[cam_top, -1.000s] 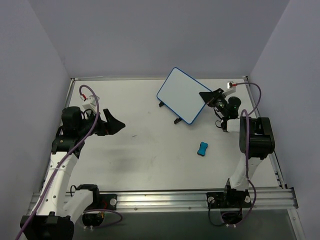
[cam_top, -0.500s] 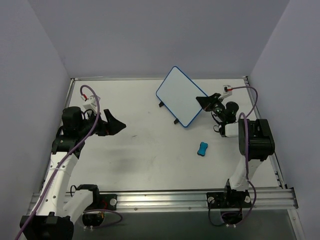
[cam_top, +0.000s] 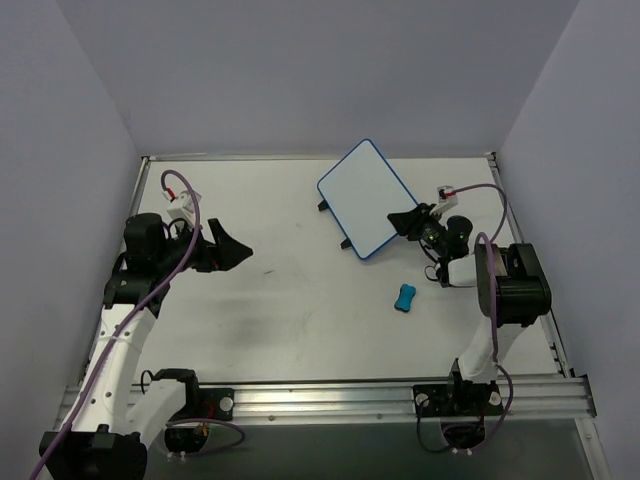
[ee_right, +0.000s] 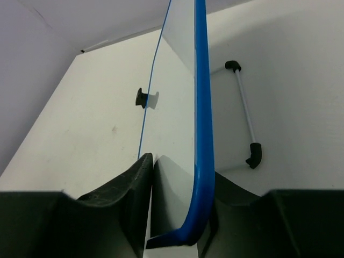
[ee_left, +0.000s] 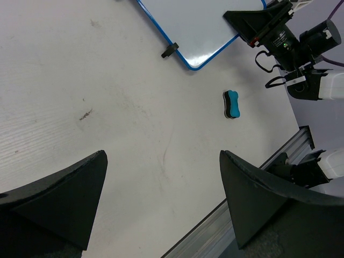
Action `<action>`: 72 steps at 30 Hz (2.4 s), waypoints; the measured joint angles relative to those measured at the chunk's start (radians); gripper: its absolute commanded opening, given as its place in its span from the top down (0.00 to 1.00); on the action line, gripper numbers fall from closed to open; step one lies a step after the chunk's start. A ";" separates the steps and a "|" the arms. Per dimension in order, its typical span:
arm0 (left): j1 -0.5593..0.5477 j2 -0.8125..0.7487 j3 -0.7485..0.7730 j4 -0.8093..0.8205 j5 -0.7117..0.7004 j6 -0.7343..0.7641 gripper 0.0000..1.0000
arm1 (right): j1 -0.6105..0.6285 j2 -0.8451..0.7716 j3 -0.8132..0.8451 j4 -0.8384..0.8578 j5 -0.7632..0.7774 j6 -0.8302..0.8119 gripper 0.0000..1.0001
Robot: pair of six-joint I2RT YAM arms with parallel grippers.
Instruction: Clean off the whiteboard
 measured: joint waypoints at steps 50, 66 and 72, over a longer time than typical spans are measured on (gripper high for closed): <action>-0.002 -0.093 0.325 -0.303 -0.689 0.030 0.06 | 0.035 -0.972 0.350 -1.384 0.715 -0.240 0.00; -0.140 -0.300 0.407 -0.504 -0.914 0.150 0.06 | 0.165 -1.191 0.498 -1.912 1.084 -0.303 0.00; -0.151 -0.393 0.336 -0.502 -0.923 0.173 0.06 | 0.165 -1.258 0.497 -1.929 1.088 -0.321 0.00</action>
